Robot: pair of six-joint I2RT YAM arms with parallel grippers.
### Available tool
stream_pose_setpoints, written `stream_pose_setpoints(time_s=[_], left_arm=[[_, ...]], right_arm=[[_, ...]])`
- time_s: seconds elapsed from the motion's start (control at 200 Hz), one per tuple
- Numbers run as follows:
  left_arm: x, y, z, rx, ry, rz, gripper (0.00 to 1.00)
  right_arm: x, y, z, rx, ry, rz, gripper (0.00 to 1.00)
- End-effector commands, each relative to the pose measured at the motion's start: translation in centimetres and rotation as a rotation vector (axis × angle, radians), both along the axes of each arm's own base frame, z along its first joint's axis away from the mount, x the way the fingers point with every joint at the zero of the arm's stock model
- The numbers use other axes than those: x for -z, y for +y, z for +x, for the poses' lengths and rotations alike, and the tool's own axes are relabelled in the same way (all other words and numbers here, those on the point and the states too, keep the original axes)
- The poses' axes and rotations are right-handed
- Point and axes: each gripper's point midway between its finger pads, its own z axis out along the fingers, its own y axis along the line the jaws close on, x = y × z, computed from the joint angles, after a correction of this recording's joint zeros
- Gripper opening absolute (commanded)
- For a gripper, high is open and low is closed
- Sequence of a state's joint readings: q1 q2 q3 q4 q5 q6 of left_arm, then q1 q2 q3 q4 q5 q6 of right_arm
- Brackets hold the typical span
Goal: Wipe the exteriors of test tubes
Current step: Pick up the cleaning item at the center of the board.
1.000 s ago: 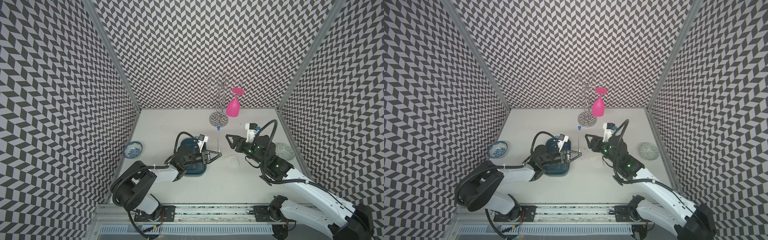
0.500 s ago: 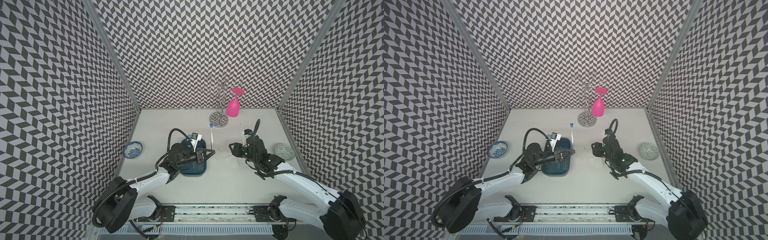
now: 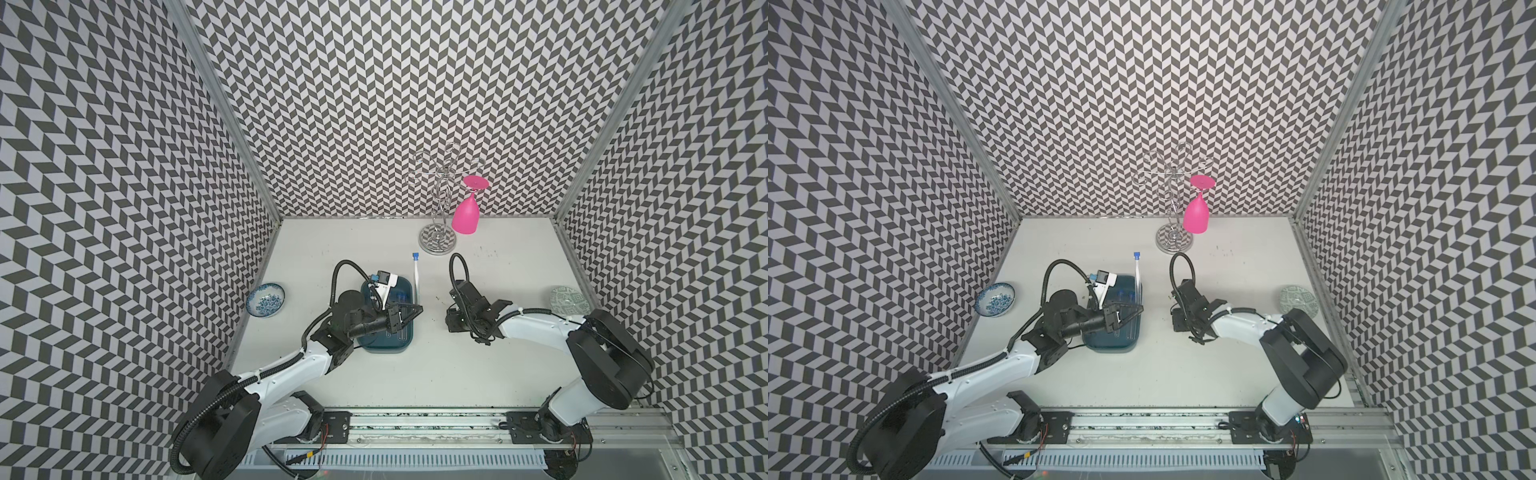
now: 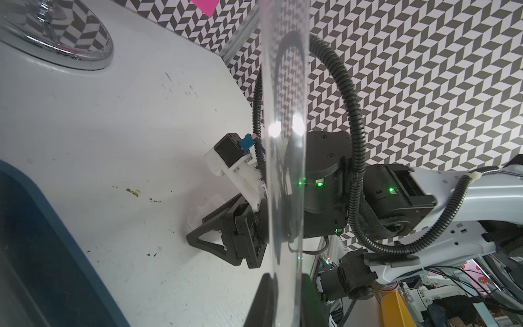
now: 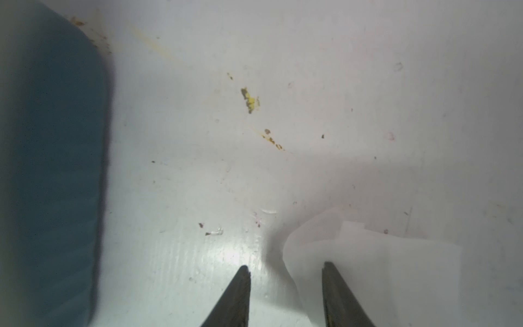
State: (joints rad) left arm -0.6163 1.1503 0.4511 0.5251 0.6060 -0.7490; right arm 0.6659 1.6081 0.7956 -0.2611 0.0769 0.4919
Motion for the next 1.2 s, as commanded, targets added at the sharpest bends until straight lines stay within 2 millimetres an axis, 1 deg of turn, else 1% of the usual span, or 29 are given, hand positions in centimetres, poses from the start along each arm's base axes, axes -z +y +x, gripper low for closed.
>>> stream_pose_setpoints(time_s=[0.0,0.14,0.2,0.23,0.28,0.33,0.386,0.466,0.596,0.756,0.866,0.961,1.011,1.042,1.087,1.157,1.197], left_arm=[[-0.1,0.4,0.0,-0.013,-0.015,0.002,0.13],[-0.1,0.5,-0.1,-0.017,-0.016,0.000,0.13],[-0.1,0.5,-0.1,-0.017,-0.015,-0.001,0.13],[-0.1,0.5,-0.2,-0.018,-0.016,-0.001,0.13],[-0.1,0.6,-0.2,-0.019,-0.016,-0.002,0.13],[0.0,0.6,-0.3,-0.018,-0.014,0.002,0.13],[0.0,0.6,-0.2,-0.019,-0.015,0.005,0.13],[0.1,0.5,-0.2,-0.015,-0.016,0.011,0.13],[0.2,0.3,-0.2,-0.005,-0.014,0.017,0.13],[0.4,0.0,-0.3,0.006,-0.016,0.027,0.13],[0.6,-0.2,-0.4,0.012,-0.011,0.030,0.13],[0.6,-0.4,-0.3,0.019,-0.011,0.031,0.13],[0.6,-0.5,-0.3,0.023,-0.010,0.033,0.13],[0.6,-0.6,-0.3,0.026,-0.010,0.034,0.13],[0.6,-0.8,-0.4,0.032,-0.010,0.034,0.13],[0.6,-1.0,-0.4,0.041,-0.010,0.034,0.13],[0.6,-1.2,-0.5,0.046,-0.010,0.035,0.13]], right_arm=[[0.4,-0.3,1.0,0.014,-0.038,-0.057,0.38],[1.5,-0.6,1.3,0.010,-0.035,-0.116,0.31],[1.8,-0.9,1.5,0.019,-0.033,-0.141,0.22],[1.9,-1.0,1.5,0.025,-0.032,-0.148,0.16],[1.6,-1.0,1.6,0.031,-0.040,-0.141,0.09],[1.0,-0.8,1.7,0.035,-0.054,-0.123,0.04],[-0.2,-0.5,2.0,0.042,-0.077,-0.096,0.00],[-2.5,-0.2,2.4,0.051,-0.117,-0.056,0.00],[-7.0,0.4,3.1,0.060,-0.186,0.028,0.00],[-12.4,0.9,3.1,0.056,-0.252,0.185,0.00],[-15.1,1.0,2.7,0.046,-0.273,0.301,0.00],[-16.4,0.8,2.2,0.038,-0.294,0.371,0.00],[-16.5,0.5,2.1,0.032,-0.314,0.383,0.00],[-16.0,0.0,2.1,0.050,-0.321,0.366,0.00],[-14.6,-1.1,2.2,0.093,-0.311,0.313,0.00],[-11.6,-2.8,2.1,0.138,-0.251,0.186,0.00],[-10.1,-3.2,1.6,0.139,-0.187,0.143,0.00]])
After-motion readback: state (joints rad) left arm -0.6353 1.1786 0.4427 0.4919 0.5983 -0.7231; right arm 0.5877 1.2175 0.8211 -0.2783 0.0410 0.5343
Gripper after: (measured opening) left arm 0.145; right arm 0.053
